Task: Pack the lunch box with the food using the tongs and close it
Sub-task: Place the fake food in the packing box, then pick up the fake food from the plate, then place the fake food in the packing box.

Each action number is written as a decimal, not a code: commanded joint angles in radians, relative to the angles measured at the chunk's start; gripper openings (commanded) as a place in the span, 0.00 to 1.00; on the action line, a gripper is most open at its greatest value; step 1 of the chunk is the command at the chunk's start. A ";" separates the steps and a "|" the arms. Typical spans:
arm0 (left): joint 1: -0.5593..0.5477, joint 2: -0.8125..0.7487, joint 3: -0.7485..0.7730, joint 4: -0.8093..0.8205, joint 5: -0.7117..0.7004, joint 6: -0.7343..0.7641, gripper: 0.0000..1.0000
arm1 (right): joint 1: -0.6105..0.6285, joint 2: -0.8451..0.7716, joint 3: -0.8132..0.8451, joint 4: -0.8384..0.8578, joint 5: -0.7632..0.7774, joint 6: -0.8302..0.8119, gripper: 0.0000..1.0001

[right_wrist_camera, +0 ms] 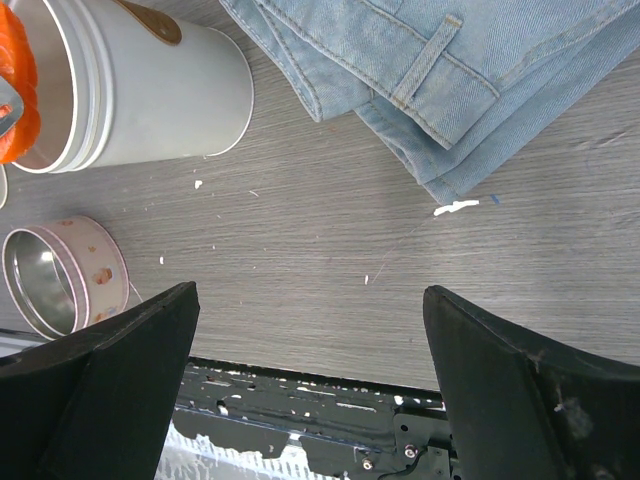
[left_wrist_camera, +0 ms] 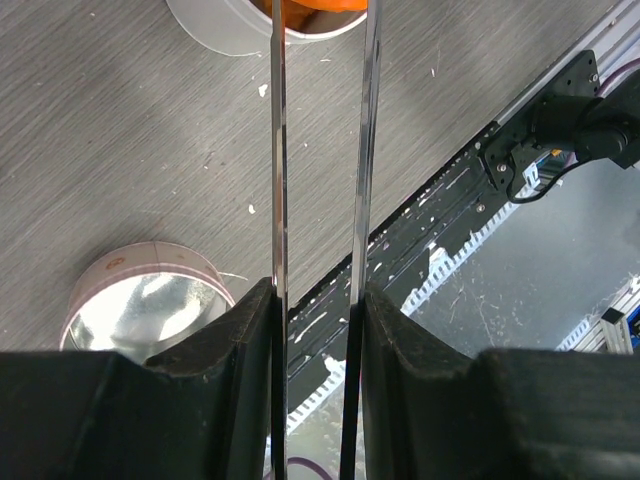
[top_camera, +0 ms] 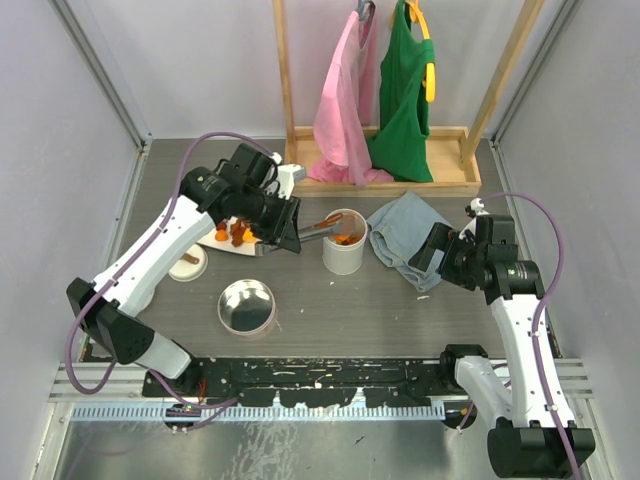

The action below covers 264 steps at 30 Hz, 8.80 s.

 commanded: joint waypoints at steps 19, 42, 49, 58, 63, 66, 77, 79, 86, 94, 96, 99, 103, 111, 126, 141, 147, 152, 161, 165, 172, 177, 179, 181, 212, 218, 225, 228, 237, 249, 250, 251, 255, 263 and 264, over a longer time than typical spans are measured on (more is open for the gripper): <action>-0.010 -0.019 0.048 0.068 0.031 -0.009 0.41 | 0.008 -0.016 0.001 0.037 0.012 0.001 0.99; 0.060 -0.263 -0.026 0.109 -0.352 0.014 0.36 | 0.008 -0.012 0.005 0.038 0.007 -0.001 0.99; 0.166 -0.346 -0.095 0.101 -0.403 0.042 0.37 | 0.008 -0.010 0.007 0.039 0.007 -0.001 0.99; 0.311 -0.339 -0.174 0.096 -0.410 0.009 0.40 | 0.008 -0.015 0.007 0.034 0.010 -0.001 0.99; 0.419 -0.286 -0.191 0.079 -0.373 0.006 0.40 | 0.008 -0.018 0.007 0.032 0.013 -0.001 0.99; 0.469 -0.248 -0.191 0.085 -0.349 0.013 0.41 | 0.008 -0.017 0.005 0.032 0.014 -0.001 0.99; 0.513 -0.020 -0.137 0.128 -0.344 -0.034 0.41 | 0.008 -0.015 0.007 0.034 0.018 -0.001 0.99; 0.517 0.012 -0.116 0.140 -0.348 -0.049 0.41 | 0.008 -0.015 0.008 0.034 0.019 -0.002 0.99; 0.538 0.082 -0.058 0.167 -0.351 -0.082 0.42 | 0.008 -0.012 0.011 0.034 0.026 -0.003 0.99; 0.549 0.161 -0.003 0.190 -0.327 -0.119 0.41 | 0.008 -0.010 0.012 0.035 0.026 -0.004 0.99; 0.549 0.176 0.016 0.187 -0.321 -0.131 0.41 | 0.008 -0.012 0.011 0.034 0.025 -0.004 0.99; 0.549 0.213 0.050 0.165 -0.318 -0.144 0.40 | 0.008 -0.016 0.011 0.034 0.023 -0.004 0.99; 0.549 0.241 0.070 0.157 -0.328 -0.161 0.40 | 0.008 -0.017 0.012 0.034 0.019 -0.004 0.99; 0.549 0.286 0.084 0.138 -0.336 -0.177 0.40 | 0.008 -0.010 0.016 0.035 0.016 -0.004 0.99; 0.541 0.367 0.091 0.138 -0.329 -0.170 0.38 | 0.008 -0.014 0.014 0.036 0.014 -0.004 0.99; 0.540 0.308 0.030 0.156 -0.286 -0.139 0.21 | 0.008 -0.021 0.004 0.035 0.019 -0.002 0.99; 0.534 0.235 -0.028 0.202 -0.238 -0.152 0.15 | 0.008 -0.017 0.003 0.035 0.022 -0.002 0.99; 0.529 0.156 -0.112 0.250 -0.225 -0.169 0.14 | 0.008 -0.015 0.005 0.035 0.023 -0.002 0.99; 0.529 0.093 -0.145 0.245 -0.232 -0.156 0.13 | 0.008 -0.014 0.007 0.033 0.025 -0.002 0.99; 0.529 0.061 -0.156 0.240 -0.238 -0.141 0.12 | 0.008 -0.014 0.007 0.032 0.027 -0.002 0.99; 0.529 0.012 -0.158 0.221 -0.227 -0.100 0.12 | 0.009 -0.013 0.005 0.034 0.024 -0.001 0.99; 0.530 -0.023 -0.157 0.212 -0.194 -0.095 0.12 | 0.007 -0.009 0.008 0.034 0.024 -0.002 0.99; 0.530 -0.043 -0.156 0.215 -0.148 -0.101 0.12 | 0.009 -0.008 0.008 0.034 0.024 -0.003 0.99; 0.529 -0.071 -0.164 0.235 -0.116 -0.117 0.12 | 0.008 -0.006 0.007 0.035 0.023 -0.001 0.99; 0.308 -0.128 -0.111 0.181 0.181 -0.083 0.15 | 0.009 -0.002 0.009 0.035 0.023 -0.002 0.99; 0.289 -0.168 -0.131 0.201 0.178 -0.072 0.15 | 0.009 -0.008 -0.003 0.037 0.026 0.001 0.99; 0.258 -0.207 -0.133 0.222 0.205 -0.072 0.15 | 0.009 0.003 0.006 0.037 0.023 -0.001 0.99; 0.236 -0.211 -0.133 0.217 0.236 -0.052 0.16 | 0.009 0.004 0.004 0.037 0.024 -0.001 0.99; 0.145 -0.183 -0.127 0.182 0.204 -0.005 0.17 | 0.008 0.002 0.002 0.035 0.024 0.000 0.99; 0.058 -0.128 -0.096 0.141 0.100 0.024 0.21 | 0.008 0.004 0.000 0.037 0.024 -0.001 0.99; 0.052 -0.123 -0.097 0.143 0.093 0.023 0.21 | 0.008 0.006 -0.001 0.037 0.024 0.000 0.99; 0.046 -0.118 -0.097 0.144 0.082 0.022 0.21 | 0.009 0.006 -0.001 0.037 0.024 0.001 0.99; 0.025 -0.093 -0.088 0.147 0.039 0.018 0.21 | 0.008 0.006 -0.001 0.037 0.021 0.001 0.99; 0.012 -0.069 -0.072 0.167 -0.046 -0.010 0.21 | 0.010 0.010 -0.002 0.043 0.017 0.001 0.99; 0.012 -0.070 -0.073 0.173 -0.049 -0.015 0.21 | 0.009 0.011 -0.002 0.043 0.016 0.001 0.99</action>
